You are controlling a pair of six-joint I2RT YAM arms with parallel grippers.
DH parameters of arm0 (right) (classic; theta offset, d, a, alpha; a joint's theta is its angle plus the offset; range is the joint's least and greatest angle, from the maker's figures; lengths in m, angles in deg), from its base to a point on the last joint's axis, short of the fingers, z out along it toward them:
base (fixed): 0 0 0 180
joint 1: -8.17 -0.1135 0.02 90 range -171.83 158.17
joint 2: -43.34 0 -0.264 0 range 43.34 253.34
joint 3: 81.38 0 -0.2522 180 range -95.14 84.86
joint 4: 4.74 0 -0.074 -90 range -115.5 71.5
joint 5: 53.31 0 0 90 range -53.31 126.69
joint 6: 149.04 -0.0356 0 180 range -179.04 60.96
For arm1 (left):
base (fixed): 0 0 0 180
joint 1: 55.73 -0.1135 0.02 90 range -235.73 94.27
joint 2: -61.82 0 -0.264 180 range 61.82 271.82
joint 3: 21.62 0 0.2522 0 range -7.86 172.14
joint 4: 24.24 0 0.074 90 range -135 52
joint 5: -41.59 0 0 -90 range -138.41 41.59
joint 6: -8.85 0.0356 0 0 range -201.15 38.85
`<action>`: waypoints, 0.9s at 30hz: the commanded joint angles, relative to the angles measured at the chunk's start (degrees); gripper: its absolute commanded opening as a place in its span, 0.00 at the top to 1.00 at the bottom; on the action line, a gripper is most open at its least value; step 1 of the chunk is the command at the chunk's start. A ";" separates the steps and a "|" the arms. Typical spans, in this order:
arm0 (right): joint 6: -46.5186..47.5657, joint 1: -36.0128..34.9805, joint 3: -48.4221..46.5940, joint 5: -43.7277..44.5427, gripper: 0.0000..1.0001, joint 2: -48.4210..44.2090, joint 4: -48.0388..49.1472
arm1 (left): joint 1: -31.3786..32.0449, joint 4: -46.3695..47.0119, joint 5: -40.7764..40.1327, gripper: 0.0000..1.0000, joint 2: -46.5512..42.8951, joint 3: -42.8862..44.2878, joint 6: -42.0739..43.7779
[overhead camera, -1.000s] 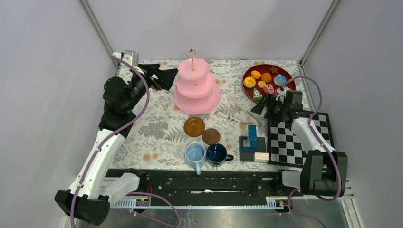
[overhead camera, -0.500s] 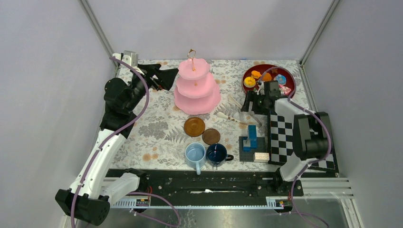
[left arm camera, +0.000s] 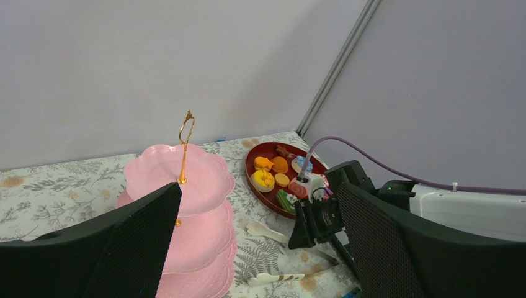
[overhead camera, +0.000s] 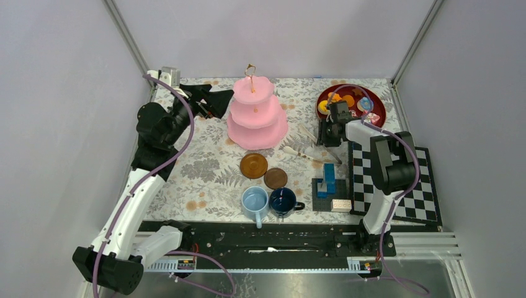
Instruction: Serve the afternoon tea
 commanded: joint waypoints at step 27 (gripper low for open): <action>-17.04 -0.27 -18.83 6.94 0.50 11.43 -2.70 | 0.03 3.02 0.43 0.01 0.46 -0.24 -1.53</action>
